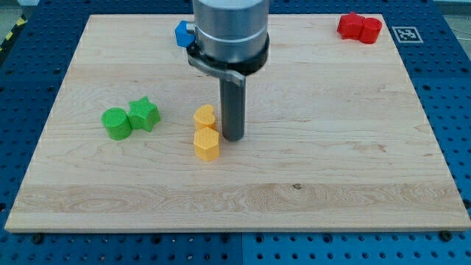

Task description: Separate the yellow heart from yellow hexagon

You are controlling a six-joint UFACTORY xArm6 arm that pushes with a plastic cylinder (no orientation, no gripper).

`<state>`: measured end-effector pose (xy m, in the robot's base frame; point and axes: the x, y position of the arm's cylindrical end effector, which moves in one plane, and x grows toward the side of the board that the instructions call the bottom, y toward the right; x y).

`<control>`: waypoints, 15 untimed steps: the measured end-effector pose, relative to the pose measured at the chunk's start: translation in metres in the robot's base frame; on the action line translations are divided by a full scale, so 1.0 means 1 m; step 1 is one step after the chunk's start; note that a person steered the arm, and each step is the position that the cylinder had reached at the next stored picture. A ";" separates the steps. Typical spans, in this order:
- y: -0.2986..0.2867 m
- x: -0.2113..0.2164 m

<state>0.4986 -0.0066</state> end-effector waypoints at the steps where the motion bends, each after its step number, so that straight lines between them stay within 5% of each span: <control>1: -0.001 0.034; 8: -0.026 0.037; 13: -0.025 -0.080; 15: -0.030 -0.070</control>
<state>0.4284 -0.0368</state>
